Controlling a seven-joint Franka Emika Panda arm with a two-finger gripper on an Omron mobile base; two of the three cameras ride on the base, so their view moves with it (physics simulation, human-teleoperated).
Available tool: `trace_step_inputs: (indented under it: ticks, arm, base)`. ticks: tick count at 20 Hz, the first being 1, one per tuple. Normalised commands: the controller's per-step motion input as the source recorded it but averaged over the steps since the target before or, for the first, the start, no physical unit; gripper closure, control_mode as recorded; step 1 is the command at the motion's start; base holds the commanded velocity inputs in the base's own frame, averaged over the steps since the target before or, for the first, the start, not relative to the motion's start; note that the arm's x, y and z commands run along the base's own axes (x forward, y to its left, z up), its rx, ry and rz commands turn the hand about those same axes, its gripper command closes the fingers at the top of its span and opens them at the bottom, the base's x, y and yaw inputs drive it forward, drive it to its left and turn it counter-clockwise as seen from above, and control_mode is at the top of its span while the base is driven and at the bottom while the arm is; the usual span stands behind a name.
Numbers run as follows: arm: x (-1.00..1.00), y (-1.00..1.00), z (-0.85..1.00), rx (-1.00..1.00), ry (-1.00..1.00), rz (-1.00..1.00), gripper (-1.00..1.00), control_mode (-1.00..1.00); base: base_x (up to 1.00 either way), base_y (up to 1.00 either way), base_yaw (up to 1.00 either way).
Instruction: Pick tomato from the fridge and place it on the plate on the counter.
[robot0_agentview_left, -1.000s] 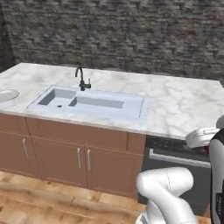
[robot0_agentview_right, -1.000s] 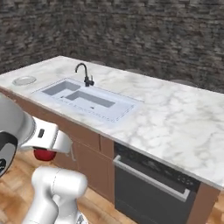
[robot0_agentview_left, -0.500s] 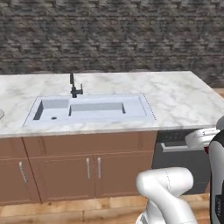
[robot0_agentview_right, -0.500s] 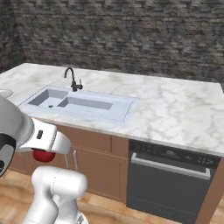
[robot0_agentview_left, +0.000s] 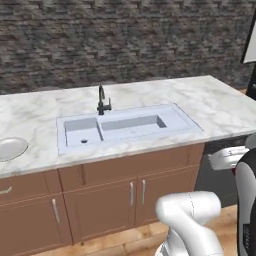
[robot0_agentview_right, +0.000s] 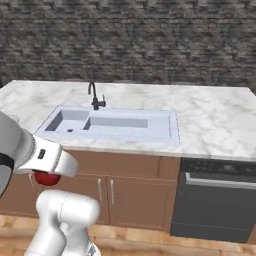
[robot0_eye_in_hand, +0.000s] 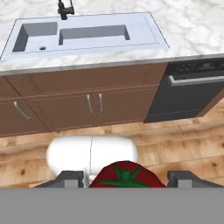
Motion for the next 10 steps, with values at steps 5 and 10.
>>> trace_step_inputs:
  ticks: [5,10]
  arm:
    - [0.0,0.0,0.0,0.0,0.0,0.0,1.0,1.0]
    - [0.0,0.0,0.0,0.0,0.0,0.0,1.0,1.0]
  base:
    - [0.06,1.0,-0.08]
    - [0.1,1.0,0.0]
